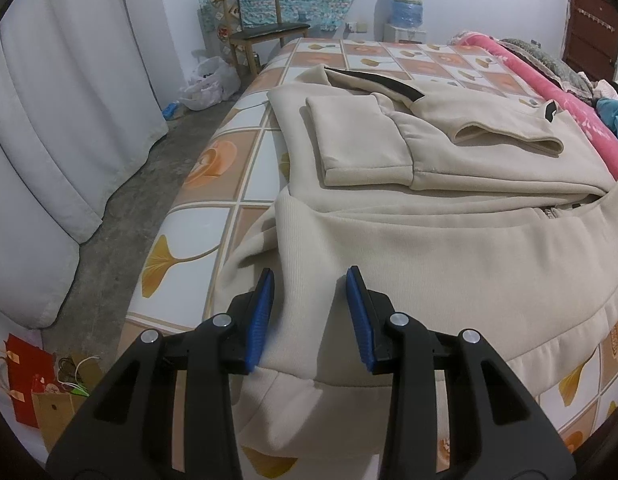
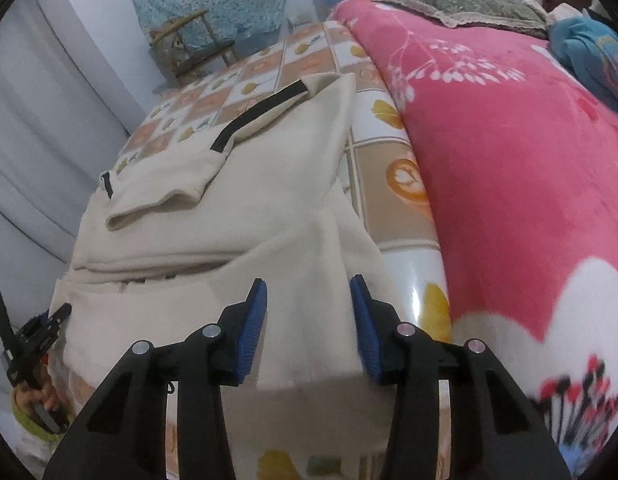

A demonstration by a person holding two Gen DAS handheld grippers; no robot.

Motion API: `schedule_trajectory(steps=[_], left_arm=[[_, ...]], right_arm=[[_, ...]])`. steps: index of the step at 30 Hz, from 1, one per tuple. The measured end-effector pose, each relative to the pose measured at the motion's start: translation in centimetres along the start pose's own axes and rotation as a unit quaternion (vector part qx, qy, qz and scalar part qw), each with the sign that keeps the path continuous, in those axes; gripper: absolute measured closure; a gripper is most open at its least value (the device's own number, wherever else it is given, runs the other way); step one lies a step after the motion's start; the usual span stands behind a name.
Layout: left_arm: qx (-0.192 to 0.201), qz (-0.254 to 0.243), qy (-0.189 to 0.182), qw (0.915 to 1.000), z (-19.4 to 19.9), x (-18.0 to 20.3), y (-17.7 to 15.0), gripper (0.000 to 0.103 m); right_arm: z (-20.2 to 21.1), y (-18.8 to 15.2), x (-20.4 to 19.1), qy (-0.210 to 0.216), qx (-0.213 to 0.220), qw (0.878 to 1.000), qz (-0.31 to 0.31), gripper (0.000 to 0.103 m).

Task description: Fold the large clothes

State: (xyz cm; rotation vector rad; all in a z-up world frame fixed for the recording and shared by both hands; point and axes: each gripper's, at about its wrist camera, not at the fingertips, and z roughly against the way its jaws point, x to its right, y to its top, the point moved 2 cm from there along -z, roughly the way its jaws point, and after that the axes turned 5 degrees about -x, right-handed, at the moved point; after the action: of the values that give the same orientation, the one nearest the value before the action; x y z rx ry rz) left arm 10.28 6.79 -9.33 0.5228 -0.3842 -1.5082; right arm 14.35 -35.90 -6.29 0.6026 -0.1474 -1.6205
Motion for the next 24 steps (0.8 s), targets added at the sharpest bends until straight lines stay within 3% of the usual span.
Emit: schedule_trajectory(steps=[5,10,14,24], left_arm=[[-0.004,0.002,-0.002,1.0,0.0,0.0,0.0,0.067],[-0.008,0.002,0.001,1.0,0.0,-0.1,0.1,0.067],[-0.011,-0.002,0.008,0.9999,0.0,0.0,0.3,0.067],[-0.017,-0.002,0.016,0.9997,-0.1,0.2,0.6,0.067]], right_arm=[[-1.4,1.3,0.1,-0.01,-0.003,1.0,-0.004,0.077],[-0.8,0.1,-2.2,-0.064,0.0,0.997,0.05,0.089],[-0.7,-0.4,-3.1,-0.112,0.004,0.99,0.083,0.089],[-1.4,-0.5,-3.3,-0.134,0.005,0.987,0.092,0.089]])
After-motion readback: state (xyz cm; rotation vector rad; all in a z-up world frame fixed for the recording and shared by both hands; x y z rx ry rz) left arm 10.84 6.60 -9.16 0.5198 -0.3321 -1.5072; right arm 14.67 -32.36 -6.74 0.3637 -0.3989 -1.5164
